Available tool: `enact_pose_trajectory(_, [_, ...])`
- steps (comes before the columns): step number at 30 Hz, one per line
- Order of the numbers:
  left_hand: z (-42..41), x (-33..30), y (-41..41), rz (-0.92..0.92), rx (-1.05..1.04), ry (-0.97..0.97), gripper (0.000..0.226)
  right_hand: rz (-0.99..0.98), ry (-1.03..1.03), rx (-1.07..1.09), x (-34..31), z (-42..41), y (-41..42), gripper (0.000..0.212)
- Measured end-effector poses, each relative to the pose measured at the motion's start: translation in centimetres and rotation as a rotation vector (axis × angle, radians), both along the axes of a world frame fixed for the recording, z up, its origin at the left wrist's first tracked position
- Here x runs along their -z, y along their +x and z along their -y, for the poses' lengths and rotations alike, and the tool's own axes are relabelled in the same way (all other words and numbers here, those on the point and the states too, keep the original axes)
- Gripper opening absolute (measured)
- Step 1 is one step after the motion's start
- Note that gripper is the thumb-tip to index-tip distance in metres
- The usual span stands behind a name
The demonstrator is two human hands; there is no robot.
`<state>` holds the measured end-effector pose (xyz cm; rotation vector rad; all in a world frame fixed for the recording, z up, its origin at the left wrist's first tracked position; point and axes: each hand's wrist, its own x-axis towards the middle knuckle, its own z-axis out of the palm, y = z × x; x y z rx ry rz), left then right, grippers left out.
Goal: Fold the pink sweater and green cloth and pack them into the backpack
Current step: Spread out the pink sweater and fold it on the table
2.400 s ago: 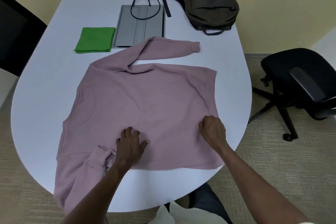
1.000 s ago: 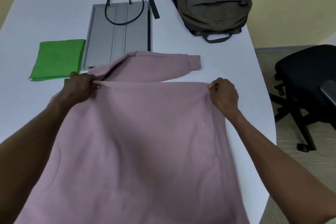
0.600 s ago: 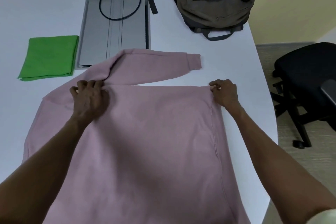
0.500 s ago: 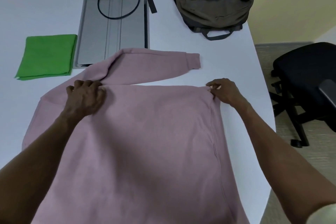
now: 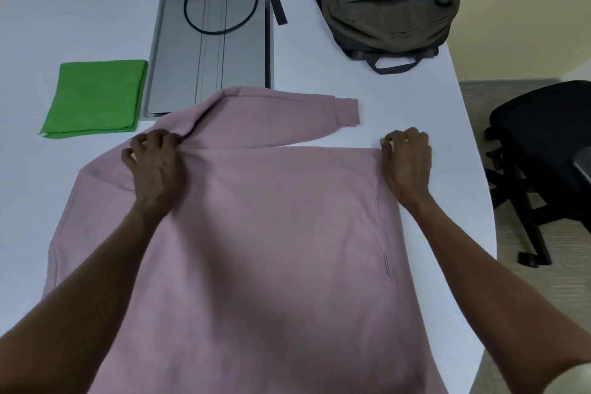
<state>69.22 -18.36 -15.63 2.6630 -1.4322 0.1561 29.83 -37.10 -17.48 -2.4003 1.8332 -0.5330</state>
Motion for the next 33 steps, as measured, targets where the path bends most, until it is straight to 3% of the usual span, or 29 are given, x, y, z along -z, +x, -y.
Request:
enact_pose_trajectory(3, [-1.4,1.1,-3.1,-0.025,0.151,-0.189,0.034,0.066,-0.038,-0.35,0.1,-2.9,1.3,0.029])
enact_pose_trajectory(5, [-2.3,2.6,-4.1,-0.1,0.273,-0.096,0.049,-0.108,0.119,-0.522,1.4,-4.0,1.6,0.052])
enact_pose_trajectory(8, [-3.3,4.7,-4.7,-0.198,0.201,0.2,0.078,-0.355,0.337,-0.457,3.2,-3.9,1.3,0.073])
enact_pose_trajectory(10, [-3.8,4.9,-4.9,-0.217,0.181,0.291,0.085,-0.406,0.315,-0.407,3.3,-4.1,1.9,0.073])
enact_pose_trajectory(13, [-5.2,3.8,-6.0,-0.235,0.15,0.247,0.084,-0.316,0.217,-0.378,1.8,-6.7,4.6,0.068])
enact_pose_trajectory(17, [-10.0,3.1,-8.4,-0.337,-0.041,0.073,0.082,-0.28,0.235,-0.645,2.3,-13.6,7.5,0.069])
enact_pose_trajectory(22, [-16.1,4.5,-4.2,-0.368,-0.157,0.227,0.089,-0.415,0.284,-0.614,4.5,-14.8,6.4,0.08])
enact_pose_trajectory(26, [-18.8,4.1,1.6,-0.343,-0.315,0.314,0.087,-0.401,0.306,-0.512,4.0,-14.2,6.0,0.084])
enact_pose_trajectory(33, [-24.7,3.4,4.4,-0.434,-0.374,0.416,0.082,-0.433,0.394,-0.459,3.4,-14.1,6.3,0.085])
